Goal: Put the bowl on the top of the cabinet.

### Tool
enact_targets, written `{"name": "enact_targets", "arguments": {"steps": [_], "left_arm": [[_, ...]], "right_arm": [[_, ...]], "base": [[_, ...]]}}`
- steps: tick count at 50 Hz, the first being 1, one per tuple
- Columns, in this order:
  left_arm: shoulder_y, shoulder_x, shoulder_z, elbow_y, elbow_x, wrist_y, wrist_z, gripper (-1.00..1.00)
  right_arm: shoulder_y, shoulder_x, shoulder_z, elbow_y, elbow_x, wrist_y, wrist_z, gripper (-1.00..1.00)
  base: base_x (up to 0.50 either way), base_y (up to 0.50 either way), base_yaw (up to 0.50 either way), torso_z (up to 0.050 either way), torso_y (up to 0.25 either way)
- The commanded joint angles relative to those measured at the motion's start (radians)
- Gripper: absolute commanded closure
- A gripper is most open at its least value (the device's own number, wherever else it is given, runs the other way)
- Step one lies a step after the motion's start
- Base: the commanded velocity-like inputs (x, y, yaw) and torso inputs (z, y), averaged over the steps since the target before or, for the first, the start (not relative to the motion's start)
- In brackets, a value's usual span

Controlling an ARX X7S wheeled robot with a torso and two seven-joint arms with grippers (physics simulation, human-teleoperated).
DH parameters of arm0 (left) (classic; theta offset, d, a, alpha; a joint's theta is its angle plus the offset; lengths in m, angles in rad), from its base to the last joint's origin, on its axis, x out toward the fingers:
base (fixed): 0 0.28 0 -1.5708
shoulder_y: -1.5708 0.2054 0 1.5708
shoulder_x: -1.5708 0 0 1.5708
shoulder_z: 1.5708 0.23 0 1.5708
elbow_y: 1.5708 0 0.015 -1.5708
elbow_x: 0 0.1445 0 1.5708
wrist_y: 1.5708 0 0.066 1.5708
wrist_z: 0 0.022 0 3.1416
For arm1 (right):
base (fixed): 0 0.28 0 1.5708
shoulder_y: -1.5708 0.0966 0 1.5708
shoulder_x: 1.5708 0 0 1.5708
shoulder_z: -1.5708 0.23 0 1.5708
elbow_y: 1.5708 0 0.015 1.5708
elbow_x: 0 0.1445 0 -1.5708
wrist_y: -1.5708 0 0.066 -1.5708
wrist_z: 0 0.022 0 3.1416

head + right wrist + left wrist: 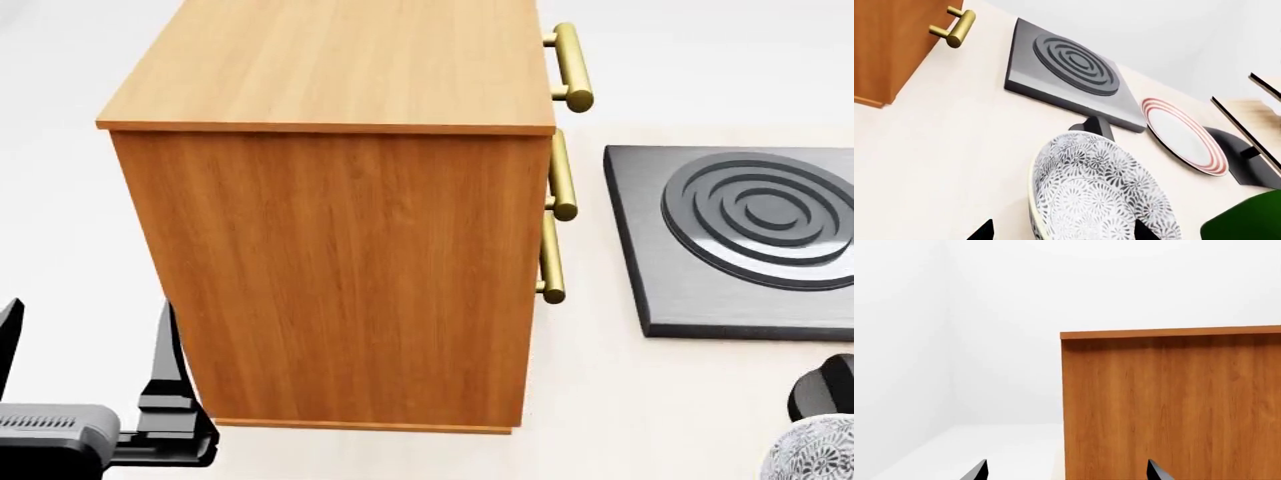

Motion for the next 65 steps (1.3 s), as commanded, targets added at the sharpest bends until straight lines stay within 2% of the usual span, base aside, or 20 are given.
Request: {"name": "enact_targets", "arguments": {"steps": [1,24,65], "left_arm": [[0.001,-0.003,0.004,0.002,-0.003,0.001,-0.004,-1.00],[-0.001,-0.009,0.011,-0.003,-0.005,0.005,-0.012,-1.00],[-0.005,-0.018,0.021,-0.016,-0.012,0.012,-0.023,-1.00]], "right_arm": [[-0.001,-0.003,0.008,0.017,0.003,-0.006,-0.005,-1.00],[0.061,-0.052,-0.067,0.078,-0.056,0.011,-0.049,-1.00],[0.113,-0.089,-0.095,0.129,-0.076,0.011,-0.079,-1.00]], "base": [[0.00,0.00,0.00,0.000,0.000],[0.00,0.00,0.00,0.000,0.000],[0.00,0.00,0.00,0.000,0.000]]}}
